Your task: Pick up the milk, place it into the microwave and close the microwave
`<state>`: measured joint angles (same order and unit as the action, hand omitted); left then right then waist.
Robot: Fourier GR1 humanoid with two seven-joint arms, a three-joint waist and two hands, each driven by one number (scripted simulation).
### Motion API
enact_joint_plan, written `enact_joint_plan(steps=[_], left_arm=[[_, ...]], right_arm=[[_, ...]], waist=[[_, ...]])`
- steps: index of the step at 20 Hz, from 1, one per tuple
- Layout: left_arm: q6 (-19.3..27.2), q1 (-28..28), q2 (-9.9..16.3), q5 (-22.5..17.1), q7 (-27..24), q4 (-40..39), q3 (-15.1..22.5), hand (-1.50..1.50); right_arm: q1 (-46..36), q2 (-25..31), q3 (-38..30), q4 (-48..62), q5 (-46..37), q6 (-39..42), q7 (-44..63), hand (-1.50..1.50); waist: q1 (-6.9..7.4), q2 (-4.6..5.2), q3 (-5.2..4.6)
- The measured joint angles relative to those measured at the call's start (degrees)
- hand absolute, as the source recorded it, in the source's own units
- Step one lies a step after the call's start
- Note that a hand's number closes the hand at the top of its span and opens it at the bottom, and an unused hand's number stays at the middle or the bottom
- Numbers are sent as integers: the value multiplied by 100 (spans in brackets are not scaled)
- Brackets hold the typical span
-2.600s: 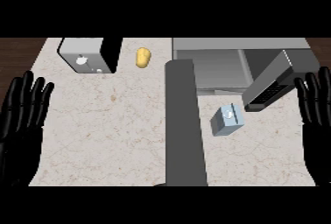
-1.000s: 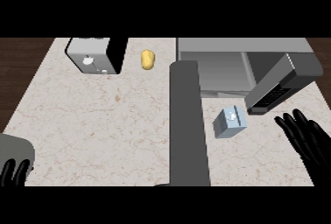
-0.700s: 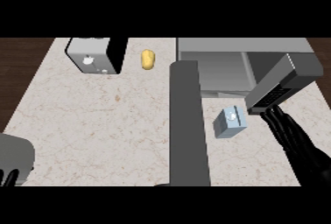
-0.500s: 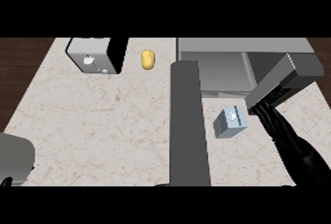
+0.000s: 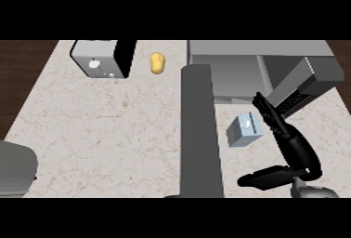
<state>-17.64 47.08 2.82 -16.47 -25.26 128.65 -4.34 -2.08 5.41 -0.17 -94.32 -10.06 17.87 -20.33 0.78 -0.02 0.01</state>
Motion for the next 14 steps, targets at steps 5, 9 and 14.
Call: enact_joint_plan(steps=[5, 9, 14], left_arm=[[-265, 142, -31, -142, -102, -17, -232, -150], [-393, 350, -130, -70, -202, 75, -212, -150], [-583, 547, -189, -198, -158, 228, -330, -150]], right_arm=[[-369, -3, -188, 830, -277, -347, -298, -150], [-696, 60, -337, 1600, -428, -531, -641, -150], [-1041, 179, -434, 2561, -532, -554, -1200, -150]], waist=[[3, 1, 1], [12, 2, 1], [23, 5, 2]])
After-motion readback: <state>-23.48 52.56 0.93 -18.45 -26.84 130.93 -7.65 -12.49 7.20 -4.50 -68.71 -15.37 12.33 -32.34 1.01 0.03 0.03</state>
